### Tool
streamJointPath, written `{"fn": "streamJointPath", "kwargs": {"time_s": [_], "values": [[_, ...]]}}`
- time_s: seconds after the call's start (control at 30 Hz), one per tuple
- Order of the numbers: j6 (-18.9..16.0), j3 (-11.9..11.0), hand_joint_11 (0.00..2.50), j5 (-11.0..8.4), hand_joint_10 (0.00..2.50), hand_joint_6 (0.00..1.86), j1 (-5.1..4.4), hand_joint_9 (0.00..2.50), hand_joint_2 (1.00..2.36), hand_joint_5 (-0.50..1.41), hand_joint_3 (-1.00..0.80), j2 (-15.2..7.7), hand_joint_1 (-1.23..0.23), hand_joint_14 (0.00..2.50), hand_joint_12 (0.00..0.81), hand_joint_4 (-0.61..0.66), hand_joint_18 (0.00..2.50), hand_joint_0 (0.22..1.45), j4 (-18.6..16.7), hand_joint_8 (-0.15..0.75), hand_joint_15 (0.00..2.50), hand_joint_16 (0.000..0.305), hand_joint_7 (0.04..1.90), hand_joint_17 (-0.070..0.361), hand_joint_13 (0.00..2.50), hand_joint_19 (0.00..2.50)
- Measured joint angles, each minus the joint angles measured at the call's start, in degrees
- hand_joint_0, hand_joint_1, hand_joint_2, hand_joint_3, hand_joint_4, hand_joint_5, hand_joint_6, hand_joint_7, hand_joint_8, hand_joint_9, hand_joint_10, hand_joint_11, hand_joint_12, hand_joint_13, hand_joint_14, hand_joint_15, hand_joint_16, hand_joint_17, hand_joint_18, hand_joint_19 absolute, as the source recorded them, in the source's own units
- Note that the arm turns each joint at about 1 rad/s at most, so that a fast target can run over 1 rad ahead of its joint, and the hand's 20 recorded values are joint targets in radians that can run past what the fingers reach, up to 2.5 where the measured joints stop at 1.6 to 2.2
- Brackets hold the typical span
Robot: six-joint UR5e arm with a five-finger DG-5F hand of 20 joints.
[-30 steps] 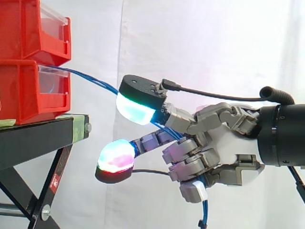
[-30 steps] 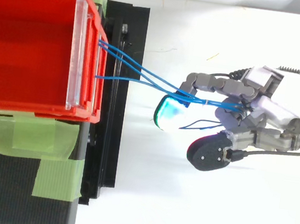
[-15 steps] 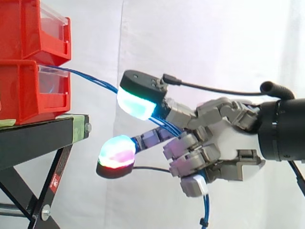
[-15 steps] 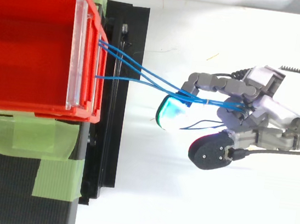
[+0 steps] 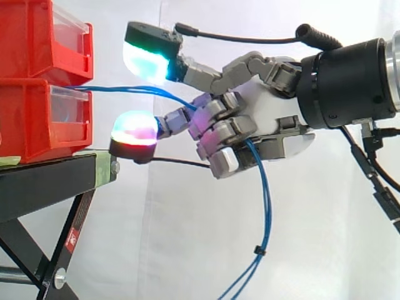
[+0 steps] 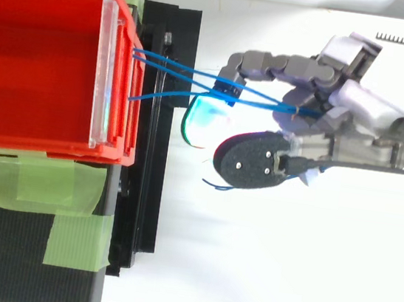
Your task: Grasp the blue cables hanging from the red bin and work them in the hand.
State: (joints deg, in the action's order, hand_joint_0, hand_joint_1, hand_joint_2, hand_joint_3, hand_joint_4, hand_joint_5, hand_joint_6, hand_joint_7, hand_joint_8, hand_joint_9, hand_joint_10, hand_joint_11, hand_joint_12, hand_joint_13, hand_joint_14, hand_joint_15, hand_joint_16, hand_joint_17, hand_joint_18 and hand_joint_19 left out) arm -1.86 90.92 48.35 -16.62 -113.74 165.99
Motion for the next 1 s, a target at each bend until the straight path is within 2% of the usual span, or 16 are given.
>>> {"fn": "streamJointPath", "kwargs": {"time_s": [0.13, 0.23, 0.4, 0.53, 0.63, 0.8, 0.87, 1.0], "values": [[-0.3, -0.7, 2.50, 0.26, 2.50, 0.29, 0.38, 1.91, 1.00, 0.18, -0.96, 0.0, -0.61, 2.50, 0.704, 0.25, 2.42, 0.82, 5.0, 0.510, 2.08, 0.209, 1.27, 0.157, 2.07, 0.76], [-0.4, -0.8, 2.50, 0.94, 2.50, 0.29, 0.44, 1.91, 1.00, 0.18, -0.96, 0.1, -0.61, 2.50, 0.704, 0.24, 2.42, 0.82, 6.1, 0.510, 2.08, 0.209, 1.27, 0.157, 2.07, 0.76], [-0.6, -0.8, 2.50, 3.39, 2.50, 0.29, 0.45, 1.91, 1.00, 0.18, -0.96, 0.5, -0.61, 2.50, 0.704, 0.25, 2.42, 0.82, 6.6, 0.510, 2.08, 0.209, 1.28, 0.157, 2.07, 0.76], [-0.2, -0.8, 2.50, 4.33, 2.50, 0.29, 0.51, 1.91, 1.00, 0.18, -0.96, 2.3, -0.61, 2.50, 0.704, 0.25, 2.42, 0.82, 7.4, 0.510, 2.08, 0.209, 1.28, 0.157, 2.07, 0.76], [0.6, -0.8, 2.50, 4.30, 2.50, 0.30, 0.52, 1.91, 1.00, 0.18, -0.96, 3.5, -0.61, 2.50, 0.704, 0.25, 2.42, 0.82, 8.2, 0.510, 2.08, 0.209, 1.28, 0.157, 2.07, 0.76], [2.0, -0.8, 2.50, 3.86, 2.50, 0.38, 0.66, 1.91, 1.00, 0.19, -0.90, 4.0, -0.61, 2.50, 0.704, 0.24, 2.42, 0.85, 7.8, 0.510, 2.08, 0.209, 1.26, 0.157, 2.07, 0.76], [2.4, -0.8, 2.50, 3.74, 2.50, 0.47, 0.78, 1.91, 1.01, 0.17, -0.79, 4.1, -0.61, 2.50, 0.704, 0.23, 2.42, 0.88, 7.2, 0.510, 2.08, 0.209, 1.24, 0.157, 2.07, 0.76], [2.5, -0.8, 2.50, 3.67, 2.50, 0.55, 1.15, 1.91, 1.01, 0.16, -0.72, 4.1, -0.61, 2.50, 0.704, 0.24, 2.42, 0.89, 6.6, 0.510, 2.08, 0.209, 1.22, 0.157, 2.07, 0.76]]}}
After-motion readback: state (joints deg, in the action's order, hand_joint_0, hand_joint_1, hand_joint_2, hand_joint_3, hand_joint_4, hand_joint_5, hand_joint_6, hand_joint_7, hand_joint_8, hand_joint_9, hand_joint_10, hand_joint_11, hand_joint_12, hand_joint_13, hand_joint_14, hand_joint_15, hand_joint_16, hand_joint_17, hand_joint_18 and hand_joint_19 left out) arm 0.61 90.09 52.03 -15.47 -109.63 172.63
